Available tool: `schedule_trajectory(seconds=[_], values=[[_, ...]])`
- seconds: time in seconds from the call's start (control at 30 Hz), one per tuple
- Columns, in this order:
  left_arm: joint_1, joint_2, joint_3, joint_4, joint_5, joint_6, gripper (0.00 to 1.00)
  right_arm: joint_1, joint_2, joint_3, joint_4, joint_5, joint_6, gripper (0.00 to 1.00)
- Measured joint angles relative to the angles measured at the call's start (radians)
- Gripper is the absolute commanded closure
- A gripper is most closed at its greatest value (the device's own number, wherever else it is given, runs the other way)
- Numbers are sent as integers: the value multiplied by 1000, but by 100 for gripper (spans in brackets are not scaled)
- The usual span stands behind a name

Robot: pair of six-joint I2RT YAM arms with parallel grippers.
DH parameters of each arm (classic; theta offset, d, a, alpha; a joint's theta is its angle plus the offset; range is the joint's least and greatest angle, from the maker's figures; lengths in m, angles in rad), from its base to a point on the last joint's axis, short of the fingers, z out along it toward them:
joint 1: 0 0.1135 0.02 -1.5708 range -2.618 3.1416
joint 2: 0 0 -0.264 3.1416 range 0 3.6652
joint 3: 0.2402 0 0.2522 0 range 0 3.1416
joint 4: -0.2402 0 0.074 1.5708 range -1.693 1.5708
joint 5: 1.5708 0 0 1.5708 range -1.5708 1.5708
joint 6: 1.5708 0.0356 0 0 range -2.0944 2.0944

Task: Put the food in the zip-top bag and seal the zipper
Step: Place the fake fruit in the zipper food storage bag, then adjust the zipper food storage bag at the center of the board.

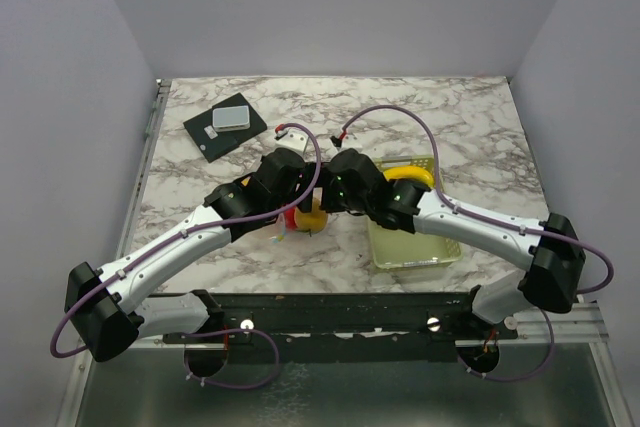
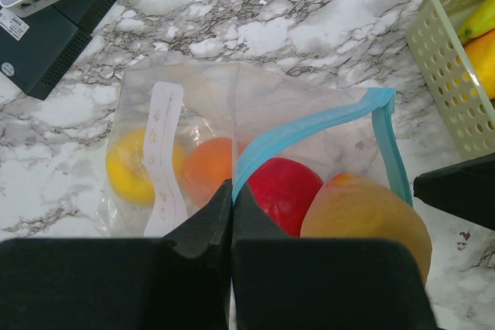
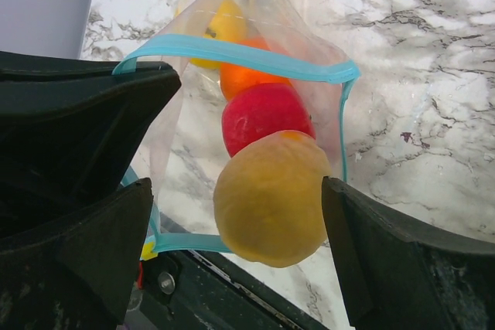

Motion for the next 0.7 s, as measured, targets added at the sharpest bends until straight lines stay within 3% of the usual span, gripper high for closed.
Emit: schedule_trajectory(seconds=[0.7], values=[[0,0,0,0,0,0,100,4,-57,-4,-62,162,50,33]])
